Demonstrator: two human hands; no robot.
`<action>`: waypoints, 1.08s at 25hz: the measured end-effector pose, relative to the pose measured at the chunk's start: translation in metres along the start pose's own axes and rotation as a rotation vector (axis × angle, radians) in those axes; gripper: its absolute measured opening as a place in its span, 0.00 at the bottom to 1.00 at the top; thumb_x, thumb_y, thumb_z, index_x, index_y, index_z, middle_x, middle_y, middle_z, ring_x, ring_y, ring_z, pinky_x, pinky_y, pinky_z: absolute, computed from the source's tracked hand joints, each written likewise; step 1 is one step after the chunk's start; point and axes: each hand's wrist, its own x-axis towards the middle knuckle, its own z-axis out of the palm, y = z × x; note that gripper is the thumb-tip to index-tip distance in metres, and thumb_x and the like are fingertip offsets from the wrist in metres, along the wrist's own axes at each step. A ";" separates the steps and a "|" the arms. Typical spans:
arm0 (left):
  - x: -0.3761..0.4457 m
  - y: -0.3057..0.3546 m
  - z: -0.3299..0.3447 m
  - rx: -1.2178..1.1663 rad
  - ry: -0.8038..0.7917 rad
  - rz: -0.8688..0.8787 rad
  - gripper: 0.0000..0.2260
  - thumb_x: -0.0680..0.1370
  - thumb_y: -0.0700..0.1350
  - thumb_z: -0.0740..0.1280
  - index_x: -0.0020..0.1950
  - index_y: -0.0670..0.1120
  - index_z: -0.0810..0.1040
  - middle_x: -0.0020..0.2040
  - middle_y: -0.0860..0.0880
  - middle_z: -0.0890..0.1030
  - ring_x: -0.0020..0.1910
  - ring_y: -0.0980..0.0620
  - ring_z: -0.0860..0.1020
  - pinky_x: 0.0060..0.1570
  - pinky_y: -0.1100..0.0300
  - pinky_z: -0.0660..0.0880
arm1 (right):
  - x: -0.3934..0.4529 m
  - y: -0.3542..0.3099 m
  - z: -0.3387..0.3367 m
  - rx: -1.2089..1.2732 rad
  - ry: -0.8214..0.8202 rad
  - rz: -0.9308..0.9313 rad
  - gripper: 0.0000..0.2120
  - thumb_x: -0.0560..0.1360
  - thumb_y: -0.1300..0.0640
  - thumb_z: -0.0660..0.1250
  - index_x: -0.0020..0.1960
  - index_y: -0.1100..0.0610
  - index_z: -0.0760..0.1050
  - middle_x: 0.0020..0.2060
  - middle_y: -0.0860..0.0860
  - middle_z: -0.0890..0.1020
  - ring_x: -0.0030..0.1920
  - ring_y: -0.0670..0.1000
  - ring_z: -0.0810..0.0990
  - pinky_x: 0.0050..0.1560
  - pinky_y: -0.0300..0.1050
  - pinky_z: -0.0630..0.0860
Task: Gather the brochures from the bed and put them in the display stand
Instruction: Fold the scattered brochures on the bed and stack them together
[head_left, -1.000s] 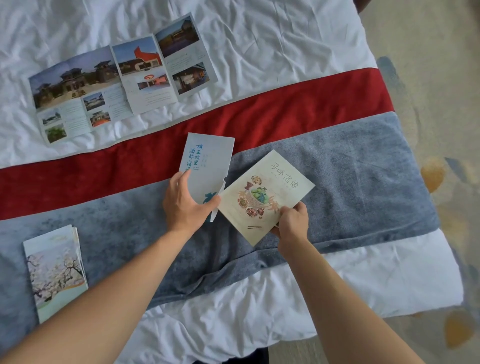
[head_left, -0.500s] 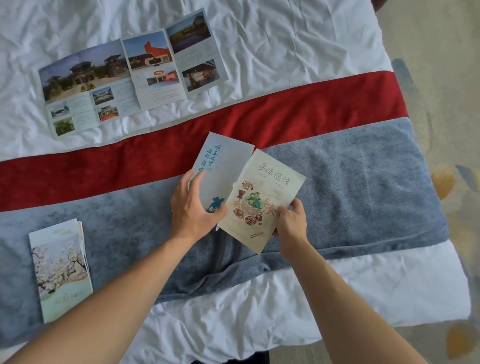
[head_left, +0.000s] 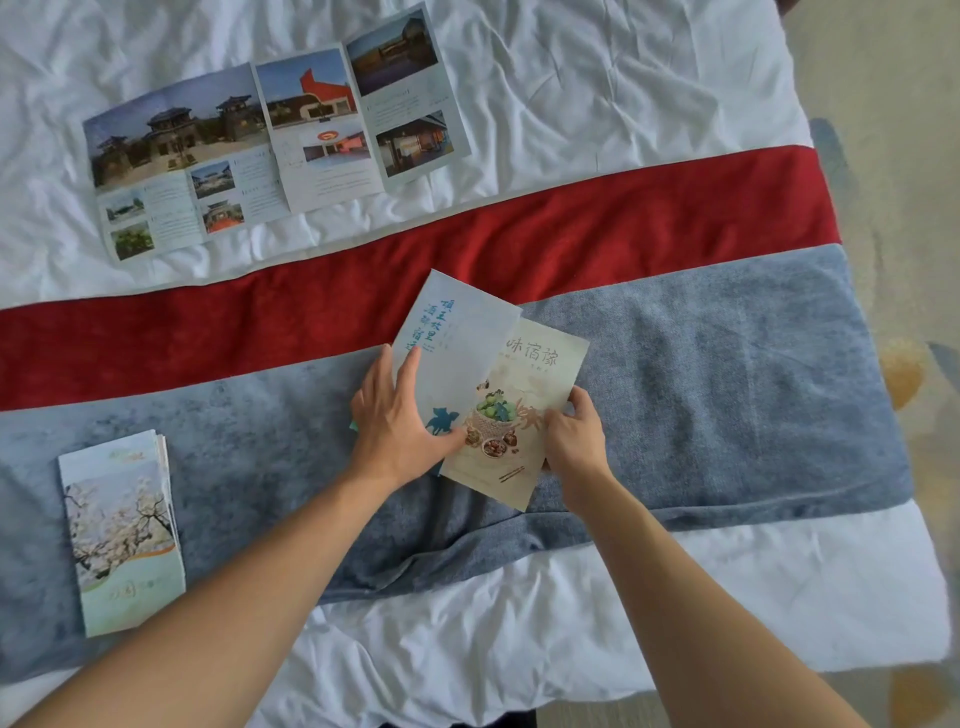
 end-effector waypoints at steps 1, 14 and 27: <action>-0.002 0.001 0.001 0.006 0.002 0.016 0.53 0.64 0.66 0.74 0.80 0.47 0.52 0.79 0.38 0.53 0.78 0.39 0.53 0.72 0.38 0.57 | 0.001 -0.003 0.002 -0.039 -0.002 -0.037 0.17 0.79 0.63 0.54 0.57 0.45 0.74 0.53 0.52 0.84 0.48 0.54 0.85 0.46 0.58 0.84; 0.009 0.021 0.002 -0.224 0.128 -0.180 0.36 0.75 0.50 0.69 0.78 0.47 0.57 0.72 0.46 0.69 0.69 0.45 0.67 0.63 0.48 0.71 | -0.024 -0.010 0.046 -0.442 0.132 -0.234 0.37 0.76 0.60 0.62 0.81 0.49 0.52 0.77 0.49 0.60 0.69 0.57 0.70 0.61 0.57 0.74; 0.010 0.022 0.004 -0.218 0.064 -0.144 0.34 0.74 0.47 0.69 0.78 0.50 0.60 0.71 0.47 0.68 0.68 0.45 0.68 0.60 0.48 0.73 | -0.018 -0.016 0.043 -0.454 -0.020 -0.355 0.39 0.72 0.60 0.66 0.80 0.50 0.57 0.75 0.52 0.63 0.70 0.56 0.70 0.66 0.53 0.72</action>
